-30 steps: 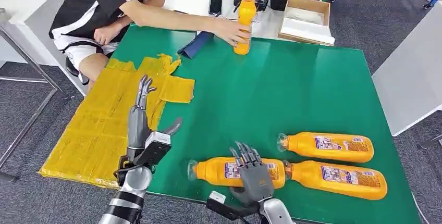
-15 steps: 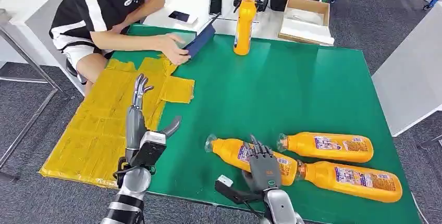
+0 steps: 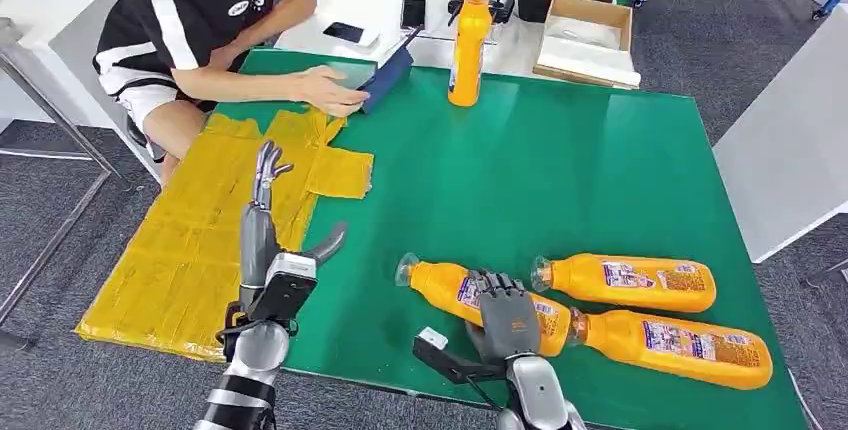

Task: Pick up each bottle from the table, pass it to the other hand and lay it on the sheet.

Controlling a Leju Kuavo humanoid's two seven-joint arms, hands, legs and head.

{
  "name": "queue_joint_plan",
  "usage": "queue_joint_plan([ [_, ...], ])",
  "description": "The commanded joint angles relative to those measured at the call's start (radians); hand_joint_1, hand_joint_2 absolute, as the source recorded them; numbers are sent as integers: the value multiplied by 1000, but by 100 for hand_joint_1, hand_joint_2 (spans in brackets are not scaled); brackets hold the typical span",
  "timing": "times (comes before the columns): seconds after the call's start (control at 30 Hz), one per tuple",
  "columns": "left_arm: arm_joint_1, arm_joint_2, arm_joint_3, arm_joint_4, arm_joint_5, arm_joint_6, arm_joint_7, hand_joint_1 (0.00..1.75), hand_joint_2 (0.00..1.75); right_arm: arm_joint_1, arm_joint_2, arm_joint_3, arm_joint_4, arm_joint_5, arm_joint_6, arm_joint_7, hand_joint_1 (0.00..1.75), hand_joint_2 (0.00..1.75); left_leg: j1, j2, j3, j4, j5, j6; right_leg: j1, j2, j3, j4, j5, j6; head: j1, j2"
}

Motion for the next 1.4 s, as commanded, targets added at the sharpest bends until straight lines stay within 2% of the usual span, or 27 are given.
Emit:
queue_joint_plan([
  [0.03,2,-2,-17,-11,14,-10,0,0,175,15,-1,-73,99,-65,10,-52,175,175,1,-2,3,-1,-1,-2,1,0,4,-2,-1,-2,0,0],
  [0.1,18,-4,-23,-29,16,-11,1,0,175,15,12,-90,80,-72,-18,-57,175,175,1,-1,3,-1,-1,-1,0,1,4,-2,-1,-2,0,0],
  [0.17,35,-5,-31,-43,28,-27,1,0,175,33,34,-116,9,-177,-53,-155,175,175,0,-1,3,-1,-1,-1,0,1,3,-1,-1,-1,0,0],
  [0.2,39,-5,-33,-46,30,-29,1,0,175,42,36,-119,-28,-191,-59,-166,175,175,1,-2,3,0,-1,-2,0,1,4,-1,-2,-2,0,0],
  [0.23,46,-8,-36,-53,37,-40,0,0,175,56,52,-135,-88,-254,-122,-226,175,175,0,-2,2,0,-1,-1,0,0,3,-1,-1,-1,0,0],
  [0.33,63,-11,-54,-61,55,-91,6,0,175,102,76,-157,-265,-394,-152,-340,175,175,1,-2,2,1,-2,-2,0,1,3,1,-3,-2,0,0],
  [0.5,63,-11,-54,-61,55,-91,6,0,175,102,76,-157,-265,-394,-152,-340,175,175,1,-2,2,1,-2,-2,0,1,3,1,-3,-2,0,0],
  [0.57,65,-13,-62,-56,58,-106,9,0,175,118,79,-165,-321,-432,-155,-369,175,175,0,-1,1,1,-1,-1,0,1,1,1,-2,-2,0,0],
  [0.6,68,-12,-83,-42,78,-151,14,0,175,144,93,-185,-410,-511,-166,-426,175,175,0,-1,2,1,-2,-2,0,2,2,1,-3,-2,0,0],
  [0.63,69,-5,-146,6,220,-364,27,0,175,231,145,-260,-660,-846,-158,-668,175,175,-1,-2,-1,1,-1,-1,-1,0,1,1,-2,-2,0,0],
  [0.7,68,-5,-149,6,250,-396,30,0,175,240,151,-266,-689,-901,-129,-700,175,175,0,-3,-3,1,0,0,-1,0,9,2,0,1,0,0],
  [0.77,61,-1,-146,21,300,-452,51,0,175,251,153,-262,-723,-967,-96,-744,175,175,0,-2,-3,1,-3,-2,0,1,8,1,-1,0,0,0],
  [0.9,52,4,-145,41,324,-483,53,0,175,254,153,-266,-727,-985,-79,-755,175,175,0,-2,-4,0,-1,-2,0,1,6,0,1,1,0,0],
  [0.93,49,11,-152,52,376,-550,66,0,175,252,153,-268,-725,-1003,-55,-765,175,175,0,-2,-2,0,-2,-2,0,1,8,0,0,0,0,0],
  [0.97,42,38,-158,91,496,-702,89,0,175,238,136,-258,-698,-1002,-3,-762,175,175,0,-1,-3,0,-1,-2,0,1,7,0,1,1,0,0],
  [1.03,40,59,-164,151,558,-790,76,0,175,199,112,-228,-613,-955,71,-715,175,175,0,0,-1,-2,-1,-2,0,2,9,-2,1,0,0,0],
  [1.1,36,61,-166,175,577,-816,61,0,175,173,113,-209,-548,-968,122,-727,171,175,0,2,0,-3,-1,-2,0,4,9,-3,2,1,0,0],
  [1.17,28,58,-174,178,583,-829,58,0,175,160,107,-169,-507,-957,177,-728,175,175,0,3,0,-3,-1,-3,0,5,9,-3,2,0,0,0],
  [1.27,18,54,-192,171,608,-856,71,0,175,139,121,-113,-431,-919,191,-719,175,175,1,2,0,-2,-2,-3,0,5,10,-2,1,-1,0,0],
  [1.4,17,53,-193,170,609,-856,72,0,175,137,123,-108,-424,-915,187,-719,175,175,1,2,-2,-1,-1,-2,0,4,8,-1,2,1,0,0],
])
